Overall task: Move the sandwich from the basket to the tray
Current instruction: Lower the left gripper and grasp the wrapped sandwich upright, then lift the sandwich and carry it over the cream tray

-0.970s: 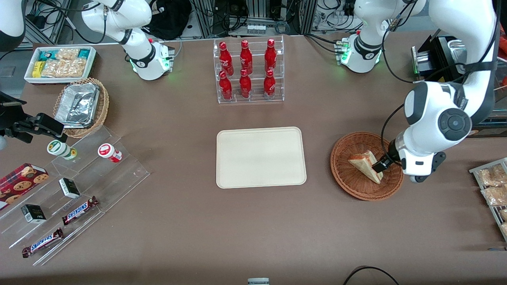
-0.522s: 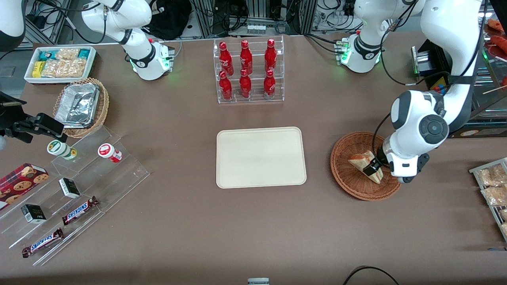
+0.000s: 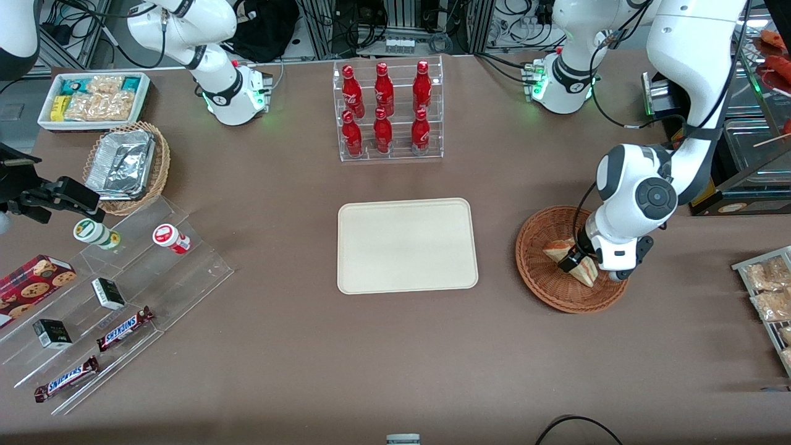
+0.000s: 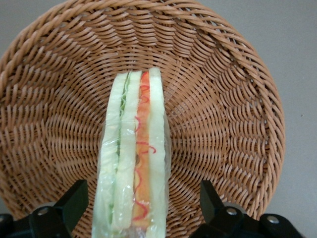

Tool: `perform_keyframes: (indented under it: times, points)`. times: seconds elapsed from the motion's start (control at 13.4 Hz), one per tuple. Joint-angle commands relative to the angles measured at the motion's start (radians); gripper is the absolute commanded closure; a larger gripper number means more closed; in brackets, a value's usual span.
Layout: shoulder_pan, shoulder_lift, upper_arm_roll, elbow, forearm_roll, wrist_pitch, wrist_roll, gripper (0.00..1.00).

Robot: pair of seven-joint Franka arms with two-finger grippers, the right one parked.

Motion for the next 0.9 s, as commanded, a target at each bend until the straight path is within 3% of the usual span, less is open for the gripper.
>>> perform_keyframes:
  times: [0.0, 0.07, 0.15, 0.37, 0.82]
  points:
    - [0.0, 0.009, -0.003, -0.004, 0.013, 0.024, -0.029, 0.36]
    - [0.0, 0.009, -0.003, -0.004, 0.013, 0.023, -0.026, 0.63]
    - [0.0, 0.008, -0.003, -0.004, 0.013, 0.021, -0.022, 0.83]
    - [0.005, -0.026, -0.003, 0.004, 0.013, -0.011, -0.017, 0.91]
    - [-0.05, -0.127, -0.005, 0.215, 0.011, -0.362, 0.026, 0.9]
